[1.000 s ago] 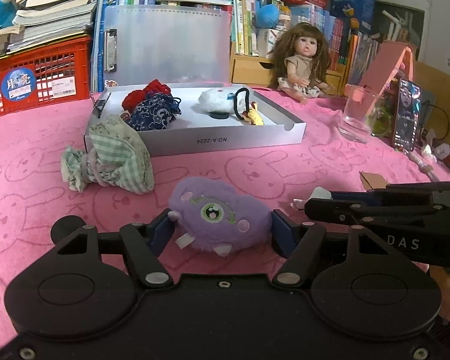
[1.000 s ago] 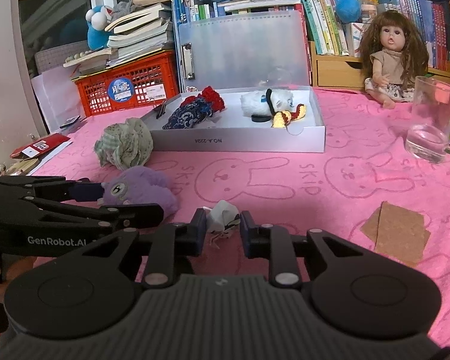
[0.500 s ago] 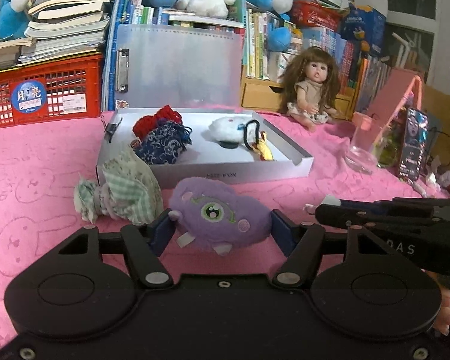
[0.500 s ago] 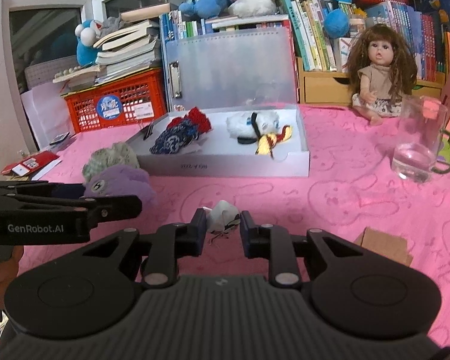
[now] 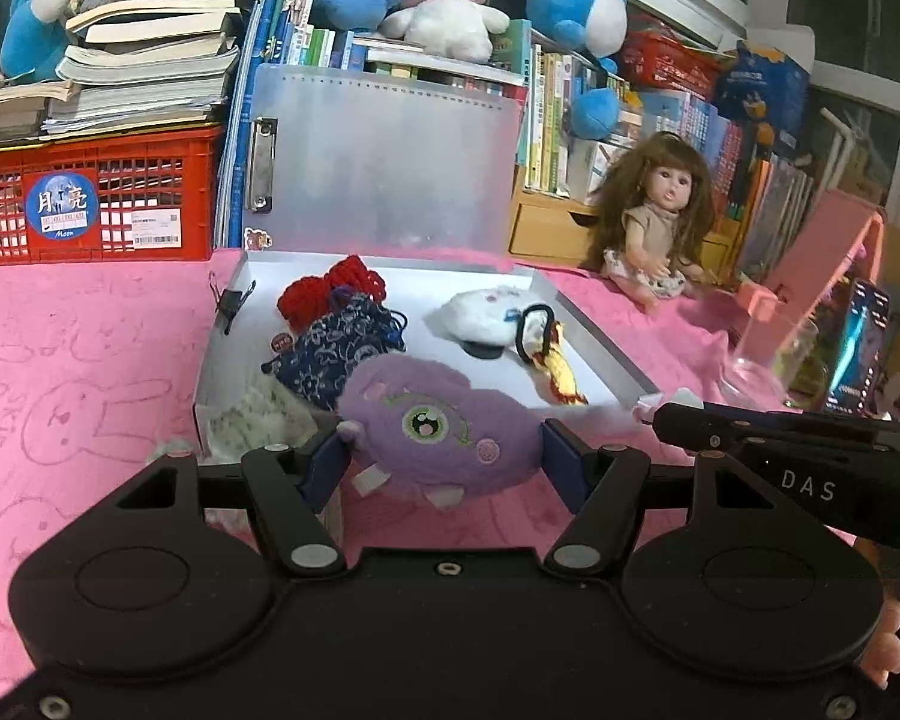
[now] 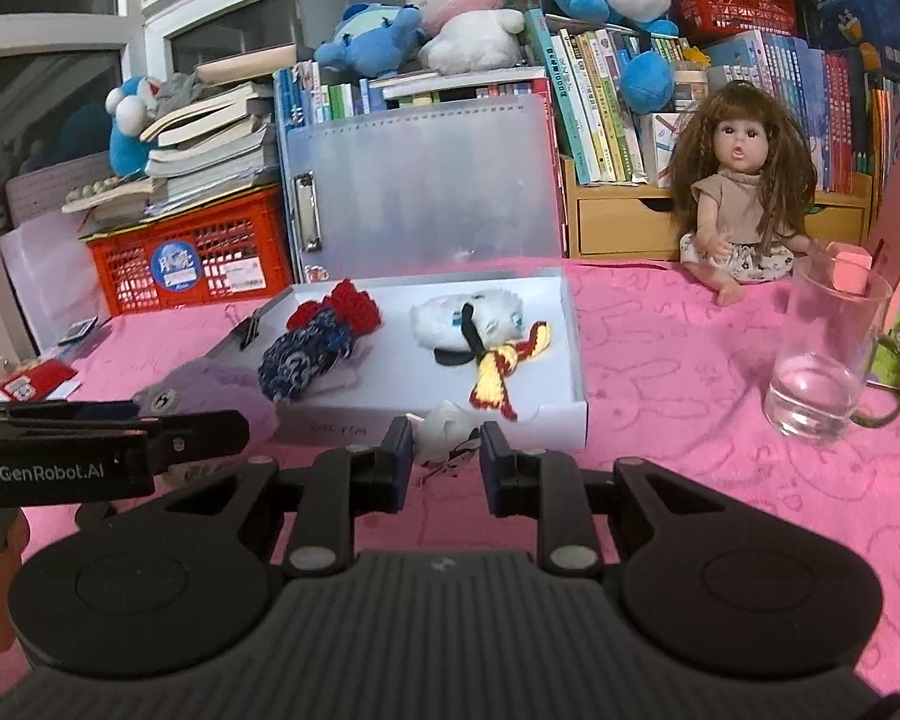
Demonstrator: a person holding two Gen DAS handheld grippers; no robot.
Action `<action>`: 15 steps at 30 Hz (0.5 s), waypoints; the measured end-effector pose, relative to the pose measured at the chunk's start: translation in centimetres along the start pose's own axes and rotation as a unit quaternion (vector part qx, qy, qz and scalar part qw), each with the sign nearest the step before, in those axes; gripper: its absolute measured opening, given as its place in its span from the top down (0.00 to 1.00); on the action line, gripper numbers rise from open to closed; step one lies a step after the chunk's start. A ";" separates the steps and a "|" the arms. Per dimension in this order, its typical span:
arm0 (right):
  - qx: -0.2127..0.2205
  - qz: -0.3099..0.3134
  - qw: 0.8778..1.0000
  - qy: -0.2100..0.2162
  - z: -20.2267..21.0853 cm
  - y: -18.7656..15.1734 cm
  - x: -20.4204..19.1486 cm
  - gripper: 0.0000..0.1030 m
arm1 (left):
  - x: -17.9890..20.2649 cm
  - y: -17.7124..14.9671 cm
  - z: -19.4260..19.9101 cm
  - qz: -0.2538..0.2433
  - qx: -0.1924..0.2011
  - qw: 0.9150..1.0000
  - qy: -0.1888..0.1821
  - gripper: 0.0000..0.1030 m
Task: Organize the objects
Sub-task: 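Carry the purple plush with the left gripper while the right gripper carries the tissue into the box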
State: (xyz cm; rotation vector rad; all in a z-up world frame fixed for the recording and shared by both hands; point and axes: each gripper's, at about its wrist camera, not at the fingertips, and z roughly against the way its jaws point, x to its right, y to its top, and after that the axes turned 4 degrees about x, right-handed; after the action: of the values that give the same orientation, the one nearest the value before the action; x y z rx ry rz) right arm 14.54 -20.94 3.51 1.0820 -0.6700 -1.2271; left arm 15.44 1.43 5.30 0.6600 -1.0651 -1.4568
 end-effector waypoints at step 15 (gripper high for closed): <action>-0.021 -0.013 1.000 -0.003 -5.5 1.8 0.8 0.73 | -1.1 1.9 -5.9 0.009 -0.013 0.999 0.030 0.36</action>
State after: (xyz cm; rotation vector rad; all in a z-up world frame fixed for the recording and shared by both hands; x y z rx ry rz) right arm 20.29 -20.17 2.96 1.0546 -0.6337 -1.2626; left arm 21.66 1.22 4.25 0.6710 -1.0014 -1.4248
